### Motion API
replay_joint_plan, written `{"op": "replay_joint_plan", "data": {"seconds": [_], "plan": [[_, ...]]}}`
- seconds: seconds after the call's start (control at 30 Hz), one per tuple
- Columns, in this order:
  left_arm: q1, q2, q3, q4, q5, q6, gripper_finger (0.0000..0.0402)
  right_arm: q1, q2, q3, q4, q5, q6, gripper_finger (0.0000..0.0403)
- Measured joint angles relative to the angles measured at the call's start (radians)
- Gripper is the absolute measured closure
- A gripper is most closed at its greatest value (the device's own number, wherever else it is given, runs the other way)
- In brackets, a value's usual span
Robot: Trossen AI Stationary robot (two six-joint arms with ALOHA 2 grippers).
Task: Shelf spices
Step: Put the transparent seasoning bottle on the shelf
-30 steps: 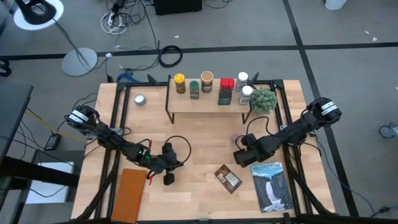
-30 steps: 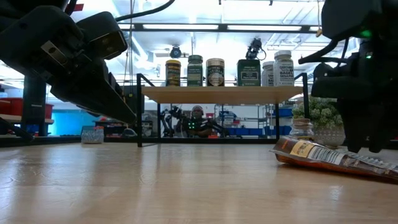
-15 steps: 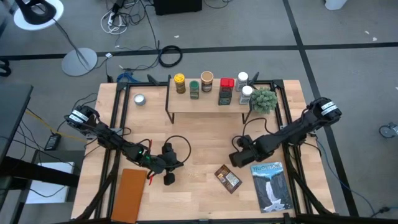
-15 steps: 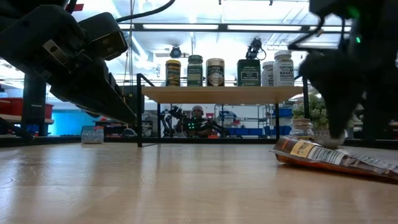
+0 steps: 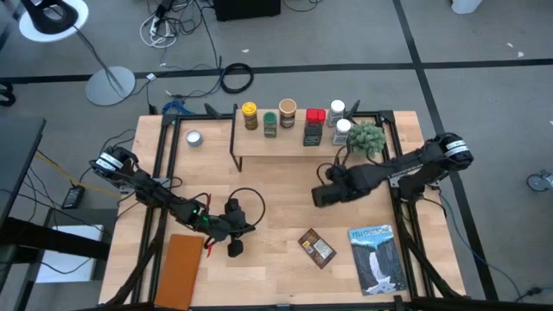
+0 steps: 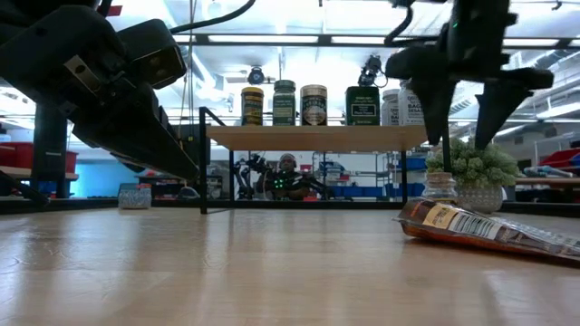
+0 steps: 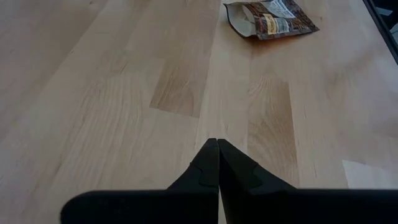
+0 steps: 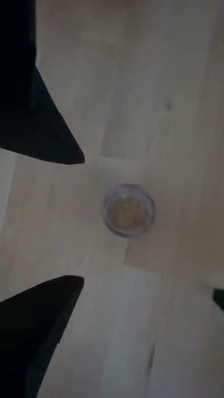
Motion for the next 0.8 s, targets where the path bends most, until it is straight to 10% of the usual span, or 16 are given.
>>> {"op": "replay_joint_plan", "data": {"seconds": [0.8], "plan": [[0.000, 0.000, 0.000, 0.005, 0.012, 0.000, 0.0398, -0.178, 0.172, -0.001, 0.114, -0.149, -0.066, 0.0097]]}}
